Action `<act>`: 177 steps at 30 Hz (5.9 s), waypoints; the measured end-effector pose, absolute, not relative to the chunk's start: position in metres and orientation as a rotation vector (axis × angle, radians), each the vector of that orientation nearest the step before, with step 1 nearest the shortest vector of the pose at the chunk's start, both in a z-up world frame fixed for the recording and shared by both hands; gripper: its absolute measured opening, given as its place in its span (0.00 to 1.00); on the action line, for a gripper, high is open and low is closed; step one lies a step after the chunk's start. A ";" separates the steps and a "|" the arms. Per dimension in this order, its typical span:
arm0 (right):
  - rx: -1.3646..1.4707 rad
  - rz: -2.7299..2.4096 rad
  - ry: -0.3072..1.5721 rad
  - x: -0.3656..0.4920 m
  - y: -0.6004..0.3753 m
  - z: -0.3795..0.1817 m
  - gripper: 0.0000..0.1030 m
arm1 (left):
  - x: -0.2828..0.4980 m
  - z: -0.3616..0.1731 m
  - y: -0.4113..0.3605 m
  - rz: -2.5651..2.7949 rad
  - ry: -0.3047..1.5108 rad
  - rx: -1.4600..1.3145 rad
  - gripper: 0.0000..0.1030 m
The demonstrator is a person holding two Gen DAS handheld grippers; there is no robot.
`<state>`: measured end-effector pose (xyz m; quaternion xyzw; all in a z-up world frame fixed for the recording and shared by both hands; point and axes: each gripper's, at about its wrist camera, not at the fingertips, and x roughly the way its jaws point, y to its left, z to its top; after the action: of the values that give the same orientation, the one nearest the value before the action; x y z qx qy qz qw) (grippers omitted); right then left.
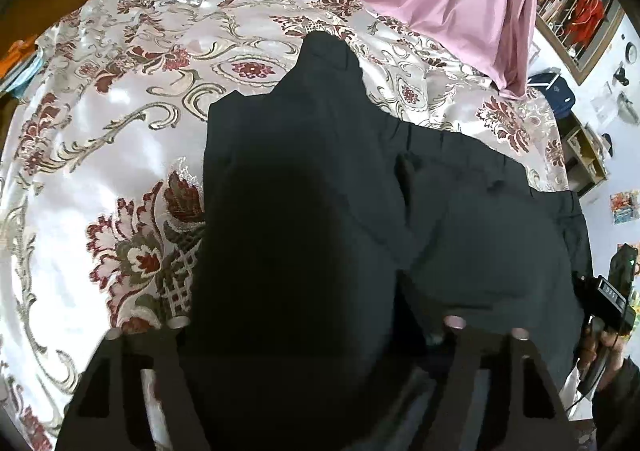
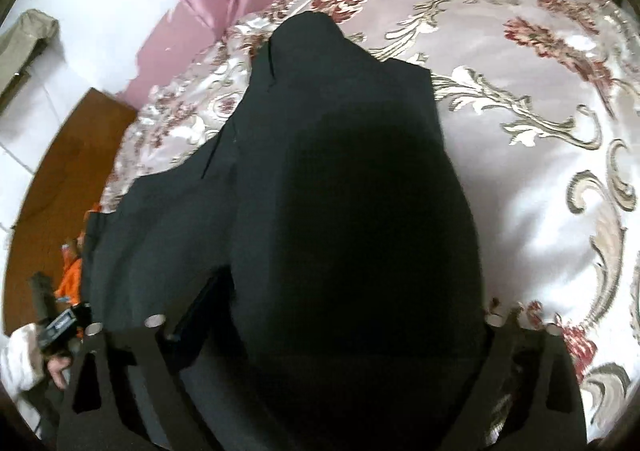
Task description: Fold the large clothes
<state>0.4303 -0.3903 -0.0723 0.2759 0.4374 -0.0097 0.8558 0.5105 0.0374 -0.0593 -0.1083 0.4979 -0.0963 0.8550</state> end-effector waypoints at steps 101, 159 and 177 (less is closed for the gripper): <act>-0.016 -0.143 0.200 0.052 -0.217 0.038 0.98 | 0.127 0.026 -0.030 -0.167 0.373 -0.104 1.00; -0.020 -0.081 0.410 0.061 -0.201 -0.029 0.98 | 0.095 -0.026 -0.041 -0.072 0.472 0.063 1.00; -0.017 -0.086 0.405 0.058 -0.199 -0.027 0.98 | 0.095 -0.027 -0.044 -0.074 0.472 0.068 1.00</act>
<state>0.0583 -0.1995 -0.0269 -0.0084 0.2013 -0.0427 0.9786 0.0953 -0.0441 -0.0269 0.0337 0.2335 -0.0366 0.9711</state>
